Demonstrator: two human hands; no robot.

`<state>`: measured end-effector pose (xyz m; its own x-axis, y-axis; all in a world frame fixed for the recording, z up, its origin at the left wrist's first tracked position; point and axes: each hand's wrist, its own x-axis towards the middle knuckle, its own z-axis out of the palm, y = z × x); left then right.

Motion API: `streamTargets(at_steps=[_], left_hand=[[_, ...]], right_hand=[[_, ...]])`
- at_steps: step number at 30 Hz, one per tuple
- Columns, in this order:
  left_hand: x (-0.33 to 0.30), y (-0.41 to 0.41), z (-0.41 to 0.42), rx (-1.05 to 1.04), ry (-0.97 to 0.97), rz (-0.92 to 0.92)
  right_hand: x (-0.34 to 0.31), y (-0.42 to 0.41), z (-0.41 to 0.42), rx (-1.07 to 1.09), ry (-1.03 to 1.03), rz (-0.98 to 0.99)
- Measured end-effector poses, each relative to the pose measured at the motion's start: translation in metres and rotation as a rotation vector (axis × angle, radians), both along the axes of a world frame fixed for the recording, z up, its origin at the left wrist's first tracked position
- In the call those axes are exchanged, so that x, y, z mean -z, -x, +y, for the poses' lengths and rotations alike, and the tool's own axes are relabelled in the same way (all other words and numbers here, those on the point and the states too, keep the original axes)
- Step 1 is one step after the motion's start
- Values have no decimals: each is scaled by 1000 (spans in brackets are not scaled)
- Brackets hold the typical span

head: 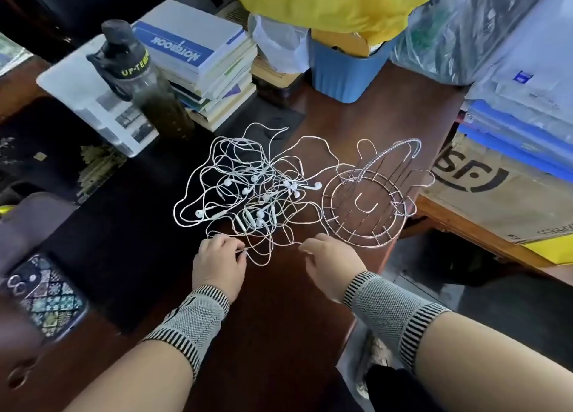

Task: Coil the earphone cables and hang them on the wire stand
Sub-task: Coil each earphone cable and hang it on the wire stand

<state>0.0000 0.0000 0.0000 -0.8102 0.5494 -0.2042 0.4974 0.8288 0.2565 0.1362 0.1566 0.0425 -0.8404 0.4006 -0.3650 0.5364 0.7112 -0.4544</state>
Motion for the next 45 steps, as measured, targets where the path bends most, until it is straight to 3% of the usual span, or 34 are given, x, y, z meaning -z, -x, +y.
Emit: streamTargets(at_steps=[4,8,10,14,16,20,22,24,26,31,35,37,40,45], left_hand=[[-2,-1,5,78,-80,15],[-12,-11,15,95,-286,-121],[-25,-17,27,0,-408,-281],[-48,-19,49,-171,-536,-801],[-56,-23,53,-137,-510,-987],[-60,-33,58,-37,-423,-1058],[-59,-30,61,-77,-451,-853],[-56,-22,61,-114,-455,-502],[-57,-14,61,-134,-428,-311],[-47,-6,62,148,-161,-253],[-48,-6,62,217,88,-151],[-51,-6,60,169,49,-210],[-56,-6,58,75,-137,-439],[-73,-19,60,150,-352,-558]], right_hand=[[3,2,4,49,22,-10],[5,6,7,215,171,27],[5,10,8,384,395,58],[-4,19,10,793,1013,112],[-7,18,11,841,1114,112],[-11,10,15,796,1090,154],[-12,3,20,842,1051,209],[-12,-5,27,889,976,254],[-13,-13,33,947,930,282],[-16,-31,42,1146,940,379],[-11,-45,47,1298,932,470],[-9,-52,50,1326,894,462],[-6,-59,54,1272,812,441],[0,-69,53,909,443,150]])
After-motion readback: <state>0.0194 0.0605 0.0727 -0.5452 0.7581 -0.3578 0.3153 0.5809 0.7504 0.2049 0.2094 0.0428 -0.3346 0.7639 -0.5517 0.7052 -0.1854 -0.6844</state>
